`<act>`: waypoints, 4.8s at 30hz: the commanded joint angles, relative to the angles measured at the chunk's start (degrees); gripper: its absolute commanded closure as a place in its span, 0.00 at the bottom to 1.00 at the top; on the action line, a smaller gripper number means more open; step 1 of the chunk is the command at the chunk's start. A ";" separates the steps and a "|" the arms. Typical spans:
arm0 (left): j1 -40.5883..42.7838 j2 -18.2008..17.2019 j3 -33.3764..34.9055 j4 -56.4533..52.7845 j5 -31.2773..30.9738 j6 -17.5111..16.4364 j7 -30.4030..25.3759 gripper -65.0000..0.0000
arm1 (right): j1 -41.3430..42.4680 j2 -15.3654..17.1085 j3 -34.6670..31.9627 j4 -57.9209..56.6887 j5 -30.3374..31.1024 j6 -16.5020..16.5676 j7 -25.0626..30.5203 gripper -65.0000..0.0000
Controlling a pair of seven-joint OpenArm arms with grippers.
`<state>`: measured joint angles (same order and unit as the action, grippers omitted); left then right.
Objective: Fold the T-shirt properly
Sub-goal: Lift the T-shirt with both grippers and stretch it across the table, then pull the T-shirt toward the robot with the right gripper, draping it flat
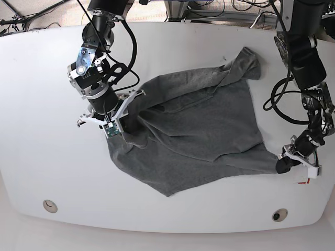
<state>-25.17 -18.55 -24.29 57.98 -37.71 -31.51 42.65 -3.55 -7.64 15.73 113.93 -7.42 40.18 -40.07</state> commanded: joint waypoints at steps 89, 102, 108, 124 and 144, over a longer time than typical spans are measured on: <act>-7.49 -18.25 -13.90 32.18 -0.75 -5.37 15.68 1.00 | 29.35 9.70 6.30 -0.04 6.06 -1.37 -14.30 1.00; 15.10 -17.28 -24.98 40.09 -0.66 -8.49 20.42 1.00 | 11.42 4.78 12.71 0.84 16.52 -1.55 -13.86 1.00; 25.39 -13.41 -29.73 43.08 -0.31 -8.49 22.27 1.00 | 4.91 3.90 13.07 0.84 18.19 -1.63 -13.86 1.00; 43.94 -7.43 -32.19 44.22 -0.22 -8.49 19.54 1.00 | -6.51 3.99 12.89 0.58 20.48 -1.55 -13.86 1.00; 48.25 -7.08 -32.54 44.05 7.60 -8.49 17.08 1.00 | -15.31 4.78 12.89 -0.39 19.95 -1.46 -11.31 0.58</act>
<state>23.14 -24.32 -56.16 101.14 -30.94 -39.97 60.82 -18.65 -3.46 28.56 113.06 11.90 38.79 -52.53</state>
